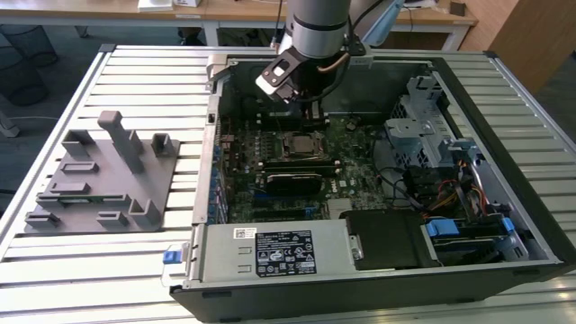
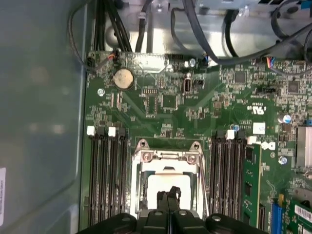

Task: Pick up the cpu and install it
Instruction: 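Close the cpu cover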

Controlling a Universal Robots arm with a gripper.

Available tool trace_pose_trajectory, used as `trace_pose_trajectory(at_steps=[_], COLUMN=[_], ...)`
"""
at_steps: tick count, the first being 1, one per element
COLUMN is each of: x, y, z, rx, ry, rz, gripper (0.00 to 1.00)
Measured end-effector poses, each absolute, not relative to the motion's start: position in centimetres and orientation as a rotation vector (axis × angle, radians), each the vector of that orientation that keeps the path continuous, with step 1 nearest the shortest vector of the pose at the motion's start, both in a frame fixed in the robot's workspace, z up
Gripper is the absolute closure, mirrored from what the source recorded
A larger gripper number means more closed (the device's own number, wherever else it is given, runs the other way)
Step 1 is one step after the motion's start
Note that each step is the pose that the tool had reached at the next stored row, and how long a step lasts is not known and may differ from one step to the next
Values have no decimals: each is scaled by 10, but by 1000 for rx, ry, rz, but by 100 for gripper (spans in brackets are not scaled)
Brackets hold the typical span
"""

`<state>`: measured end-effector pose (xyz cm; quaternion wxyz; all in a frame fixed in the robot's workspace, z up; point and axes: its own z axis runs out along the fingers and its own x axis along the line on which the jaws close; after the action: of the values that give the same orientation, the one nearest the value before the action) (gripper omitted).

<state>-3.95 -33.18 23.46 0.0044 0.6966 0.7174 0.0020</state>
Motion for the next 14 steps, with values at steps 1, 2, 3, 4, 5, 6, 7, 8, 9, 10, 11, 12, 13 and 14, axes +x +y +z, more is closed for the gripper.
trace_pose_trajectory(at_steps=[1, 2, 3, 4, 5, 6, 7, 8, 9, 10, 11, 12, 13, 14], x=[-41, -42, -44, -46, -49, -51, -54, -57, -59, -61, -63, -64, -66, -67], y=[-332, -332, -332, -332, -332, -332, -332, -332, -332, -332, -332, -332, -332, -332], z=[234, 232, 231, 229, 228, 227, 226, 225, 224, 223, 222, 221, 220, 219], rx=[2183, 2184, 2185, 2185, 2185, 2185, 2185, 2185, 2185, 2185, 2185, 2185, 2185, 2185], ry=[2248, 2249, 2250, 2250, 2250, 2250, 2250, 2250, 2250, 2250, 2250, 2250, 2250, 2250], rz=[4, 2, 1, 1, 0, 0, 0, 1, 1, 1, 1, 1, 1, 1], gripper=[89, 89, 89, 89, 89, 89, 89, 89, 89, 89, 89, 89, 89, 89])
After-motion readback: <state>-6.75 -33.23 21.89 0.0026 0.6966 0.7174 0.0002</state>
